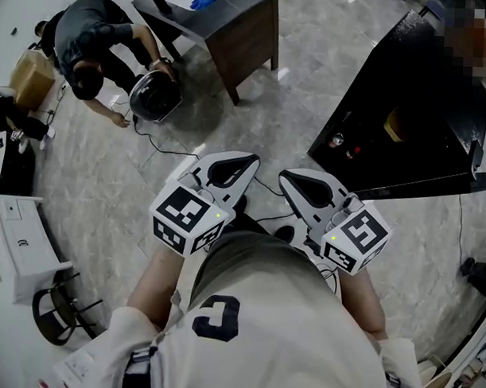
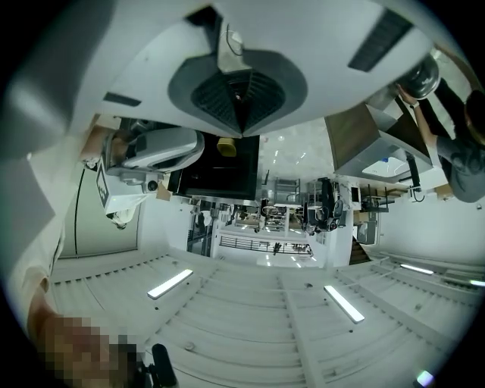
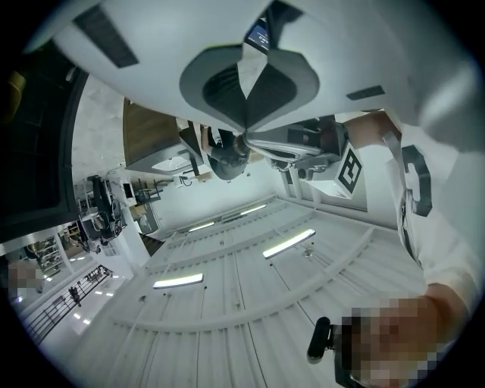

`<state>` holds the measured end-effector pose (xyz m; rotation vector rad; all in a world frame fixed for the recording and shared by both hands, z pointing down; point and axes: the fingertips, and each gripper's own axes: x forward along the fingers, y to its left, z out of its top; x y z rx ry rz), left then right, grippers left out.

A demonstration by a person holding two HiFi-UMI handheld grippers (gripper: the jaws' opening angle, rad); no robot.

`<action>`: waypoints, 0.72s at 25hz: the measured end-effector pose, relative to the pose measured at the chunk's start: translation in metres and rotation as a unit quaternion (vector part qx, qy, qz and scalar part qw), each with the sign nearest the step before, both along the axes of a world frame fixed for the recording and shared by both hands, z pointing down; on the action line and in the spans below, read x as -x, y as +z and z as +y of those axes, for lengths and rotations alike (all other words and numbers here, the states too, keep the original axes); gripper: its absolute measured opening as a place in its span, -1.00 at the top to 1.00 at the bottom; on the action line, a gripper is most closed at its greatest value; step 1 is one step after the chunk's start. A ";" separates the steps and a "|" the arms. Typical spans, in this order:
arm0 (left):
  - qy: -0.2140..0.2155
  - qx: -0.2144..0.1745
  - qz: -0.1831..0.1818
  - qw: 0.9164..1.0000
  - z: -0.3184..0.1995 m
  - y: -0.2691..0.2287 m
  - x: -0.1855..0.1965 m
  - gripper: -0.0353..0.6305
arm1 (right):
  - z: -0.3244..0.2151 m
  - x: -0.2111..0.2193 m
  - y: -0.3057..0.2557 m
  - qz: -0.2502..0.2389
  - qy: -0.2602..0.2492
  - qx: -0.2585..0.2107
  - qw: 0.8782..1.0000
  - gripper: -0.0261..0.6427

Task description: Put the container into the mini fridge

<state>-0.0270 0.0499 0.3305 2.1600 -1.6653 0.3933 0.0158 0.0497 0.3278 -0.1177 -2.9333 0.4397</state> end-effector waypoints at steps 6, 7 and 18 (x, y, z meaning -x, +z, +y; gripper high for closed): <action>0.027 -0.006 0.004 1.000 0.004 0.002 0.039 0.73 | -0.004 0.040 -0.003 0.000 0.027 -0.003 1.000 0.83; 0.031 -0.006 0.006 0.999 0.005 0.003 0.049 0.73 | -0.003 0.050 -0.004 0.001 0.032 -0.004 0.999 0.83; 0.097 -0.010 0.057 0.994 0.012 0.019 0.156 0.73 | 0.017 0.158 0.006 0.055 0.079 -0.016 0.995 0.83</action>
